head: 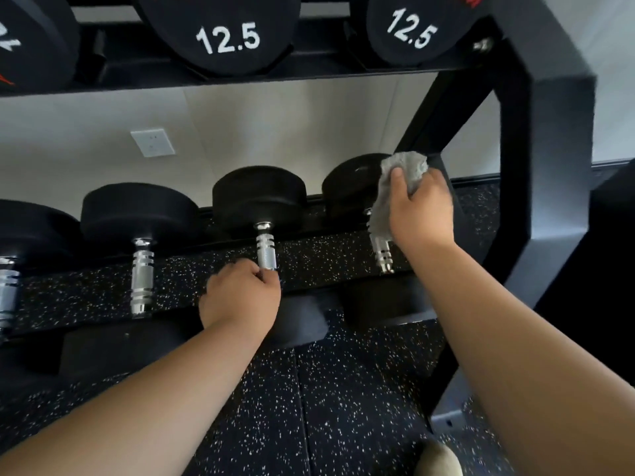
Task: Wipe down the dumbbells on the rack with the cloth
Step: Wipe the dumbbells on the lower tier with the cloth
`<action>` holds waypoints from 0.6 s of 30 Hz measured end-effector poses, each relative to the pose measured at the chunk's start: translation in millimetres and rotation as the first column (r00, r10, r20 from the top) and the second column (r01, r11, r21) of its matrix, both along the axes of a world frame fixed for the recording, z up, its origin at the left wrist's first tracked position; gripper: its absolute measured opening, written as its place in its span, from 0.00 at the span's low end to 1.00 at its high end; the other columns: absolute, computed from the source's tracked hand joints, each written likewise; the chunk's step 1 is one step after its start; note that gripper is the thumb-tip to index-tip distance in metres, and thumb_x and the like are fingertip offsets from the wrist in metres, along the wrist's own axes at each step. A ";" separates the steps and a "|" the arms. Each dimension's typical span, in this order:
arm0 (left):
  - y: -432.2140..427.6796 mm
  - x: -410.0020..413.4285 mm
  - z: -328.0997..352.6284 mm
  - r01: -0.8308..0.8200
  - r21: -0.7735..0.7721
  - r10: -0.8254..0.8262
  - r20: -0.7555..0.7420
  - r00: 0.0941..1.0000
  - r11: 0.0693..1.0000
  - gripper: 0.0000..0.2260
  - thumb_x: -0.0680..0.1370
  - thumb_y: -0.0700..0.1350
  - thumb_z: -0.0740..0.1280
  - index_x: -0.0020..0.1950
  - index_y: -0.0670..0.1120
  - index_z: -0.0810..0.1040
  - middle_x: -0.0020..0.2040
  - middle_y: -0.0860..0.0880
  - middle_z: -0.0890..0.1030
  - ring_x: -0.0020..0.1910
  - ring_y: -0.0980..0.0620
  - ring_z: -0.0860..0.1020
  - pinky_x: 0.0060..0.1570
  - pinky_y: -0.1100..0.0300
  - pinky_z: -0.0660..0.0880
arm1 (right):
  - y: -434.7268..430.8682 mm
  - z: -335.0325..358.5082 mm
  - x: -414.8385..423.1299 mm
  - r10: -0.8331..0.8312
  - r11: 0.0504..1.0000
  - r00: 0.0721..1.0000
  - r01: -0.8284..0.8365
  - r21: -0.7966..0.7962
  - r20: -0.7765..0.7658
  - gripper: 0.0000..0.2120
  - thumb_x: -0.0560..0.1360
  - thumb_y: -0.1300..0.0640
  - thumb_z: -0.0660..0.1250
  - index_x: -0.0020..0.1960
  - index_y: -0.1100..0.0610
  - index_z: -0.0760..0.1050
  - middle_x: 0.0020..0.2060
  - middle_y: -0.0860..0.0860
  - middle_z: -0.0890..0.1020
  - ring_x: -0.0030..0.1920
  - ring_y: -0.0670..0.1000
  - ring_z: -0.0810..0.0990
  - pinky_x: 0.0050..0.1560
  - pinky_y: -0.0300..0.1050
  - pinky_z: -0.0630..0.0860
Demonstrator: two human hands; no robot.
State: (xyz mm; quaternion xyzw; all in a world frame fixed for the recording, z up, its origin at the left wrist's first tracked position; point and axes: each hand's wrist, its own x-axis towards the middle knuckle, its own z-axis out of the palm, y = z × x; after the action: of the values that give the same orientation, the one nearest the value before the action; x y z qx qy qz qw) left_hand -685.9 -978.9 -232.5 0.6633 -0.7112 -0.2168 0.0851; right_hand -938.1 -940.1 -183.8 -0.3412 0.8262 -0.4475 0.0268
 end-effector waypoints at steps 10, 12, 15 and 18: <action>8.8 -20.7 -7.7 0.156 -0.112 -0.149 0.072 0.986 0.981 0.15 0.79 0.61 0.62 0.58 0.57 0.82 0.55 0.58 0.81 0.55 0.54 0.76 0.46 0.54 0.76 | -77.0 -22.7 -9.7 0.391 0.900 0.804 -0.232 0.368 -0.448 0.27 0.85 0.42 0.50 0.76 0.55 0.71 0.77 0.52 0.70 0.79 0.56 0.63 0.80 0.57 0.56; 8.0 -21.4 -7.3 0.138 -0.113 -0.133 0.053 0.990 0.984 0.13 0.79 0.60 0.62 0.54 0.57 0.82 0.53 0.58 0.81 0.53 0.53 0.76 0.44 0.55 0.75 | -79.1 -30.1 -18.3 0.455 0.883 0.714 -0.284 0.374 -0.533 0.24 0.83 0.41 0.54 0.72 0.51 0.76 0.71 0.47 0.77 0.74 0.56 0.69 0.77 0.56 0.63; 8.1 -22.0 -6.5 0.116 -0.120 -0.112 0.047 0.993 0.986 0.11 0.79 0.59 0.62 0.47 0.55 0.81 0.48 0.57 0.80 0.50 0.52 0.77 0.41 0.55 0.74 | -64.4 -40.0 -38.7 0.395 0.918 0.804 -0.328 0.222 -0.444 0.21 0.83 0.45 0.61 0.72 0.52 0.76 0.71 0.50 0.77 0.74 0.57 0.71 0.74 0.51 0.65; 9.2 -22.8 -5.7 0.102 -0.131 -0.096 0.050 0.994 0.986 0.11 0.79 0.57 0.62 0.44 0.55 0.81 0.46 0.56 0.80 0.47 0.51 0.76 0.40 0.54 0.77 | -45.3 -46.6 -58.2 0.073 0.994 0.996 -0.069 0.090 -0.045 0.19 0.85 0.45 0.58 0.70 0.52 0.76 0.62 0.53 0.81 0.65 0.55 0.78 0.65 0.47 0.74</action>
State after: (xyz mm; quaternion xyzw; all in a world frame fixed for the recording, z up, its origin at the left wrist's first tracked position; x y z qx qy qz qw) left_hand -708.8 -969.8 -238.2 0.6246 -0.7578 -0.1580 0.1028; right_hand -996.3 -985.5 -230.4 -0.3798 0.8329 -0.4009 0.0378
